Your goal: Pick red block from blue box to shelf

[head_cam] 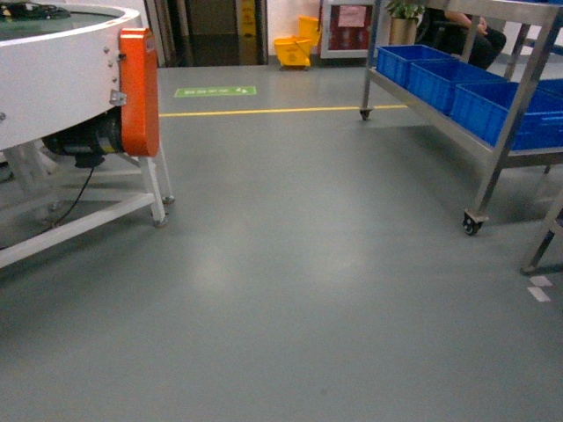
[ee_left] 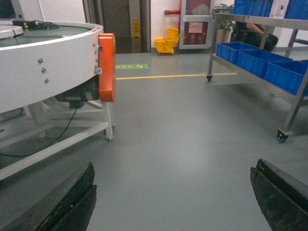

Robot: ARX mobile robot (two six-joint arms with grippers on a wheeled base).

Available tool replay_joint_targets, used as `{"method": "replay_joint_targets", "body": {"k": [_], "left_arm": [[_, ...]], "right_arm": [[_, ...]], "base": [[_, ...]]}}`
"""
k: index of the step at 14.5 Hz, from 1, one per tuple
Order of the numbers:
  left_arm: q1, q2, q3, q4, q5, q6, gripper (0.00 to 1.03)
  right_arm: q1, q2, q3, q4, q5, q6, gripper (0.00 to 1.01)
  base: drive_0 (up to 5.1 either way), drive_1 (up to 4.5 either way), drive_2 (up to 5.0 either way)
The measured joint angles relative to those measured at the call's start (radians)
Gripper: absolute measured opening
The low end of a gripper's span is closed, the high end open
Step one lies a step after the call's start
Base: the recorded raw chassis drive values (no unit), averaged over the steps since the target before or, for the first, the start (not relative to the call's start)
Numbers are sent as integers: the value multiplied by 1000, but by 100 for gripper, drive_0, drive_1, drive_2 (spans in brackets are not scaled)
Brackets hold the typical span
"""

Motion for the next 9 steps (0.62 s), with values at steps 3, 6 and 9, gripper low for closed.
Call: {"method": "replay_joint_targets", "body": {"k": [3,6,9], "left_arm": [[0,0,0,0,0,0,98],[0,0,0,0,0,0,98],[0,0,0,0,0,0,98]], "right_arm": [[0,0,0,0,0,0,28],[0,0,0,0,0,0,28],[0,0,0,0,0,0,28]], "base": [[-151,-151,-151],[-169,-169,-169],[-162,-162,-162]]}}
